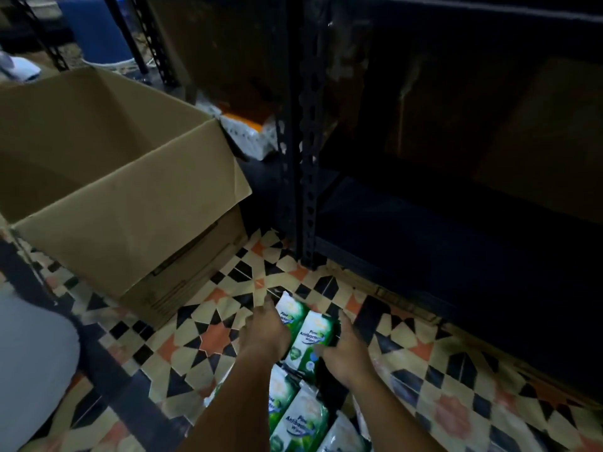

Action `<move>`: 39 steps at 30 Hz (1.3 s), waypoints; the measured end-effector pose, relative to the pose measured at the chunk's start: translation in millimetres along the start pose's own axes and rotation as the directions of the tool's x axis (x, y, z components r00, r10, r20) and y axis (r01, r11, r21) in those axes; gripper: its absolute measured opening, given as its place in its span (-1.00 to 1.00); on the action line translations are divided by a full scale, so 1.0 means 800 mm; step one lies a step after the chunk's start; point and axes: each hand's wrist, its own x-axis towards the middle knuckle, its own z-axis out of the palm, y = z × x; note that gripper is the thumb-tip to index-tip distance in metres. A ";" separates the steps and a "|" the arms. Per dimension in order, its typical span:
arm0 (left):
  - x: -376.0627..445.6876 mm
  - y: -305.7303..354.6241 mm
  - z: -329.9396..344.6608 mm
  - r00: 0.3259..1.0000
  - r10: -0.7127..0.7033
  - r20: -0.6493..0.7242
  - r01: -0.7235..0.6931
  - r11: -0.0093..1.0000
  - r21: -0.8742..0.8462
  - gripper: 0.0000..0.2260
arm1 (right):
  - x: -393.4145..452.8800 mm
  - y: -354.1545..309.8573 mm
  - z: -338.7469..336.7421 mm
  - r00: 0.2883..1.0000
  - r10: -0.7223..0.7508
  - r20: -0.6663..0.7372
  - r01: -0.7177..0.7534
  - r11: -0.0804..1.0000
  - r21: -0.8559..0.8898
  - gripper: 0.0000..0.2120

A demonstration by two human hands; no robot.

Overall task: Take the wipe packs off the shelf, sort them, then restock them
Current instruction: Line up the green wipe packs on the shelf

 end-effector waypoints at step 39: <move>-0.104 0.094 -0.113 0.882 0.453 -0.127 -0.416 0.625 -0.660 -0.55 | -0.108 -0.076 -0.144 0.865 -0.377 -0.332 0.478 0.818 0.319 -0.27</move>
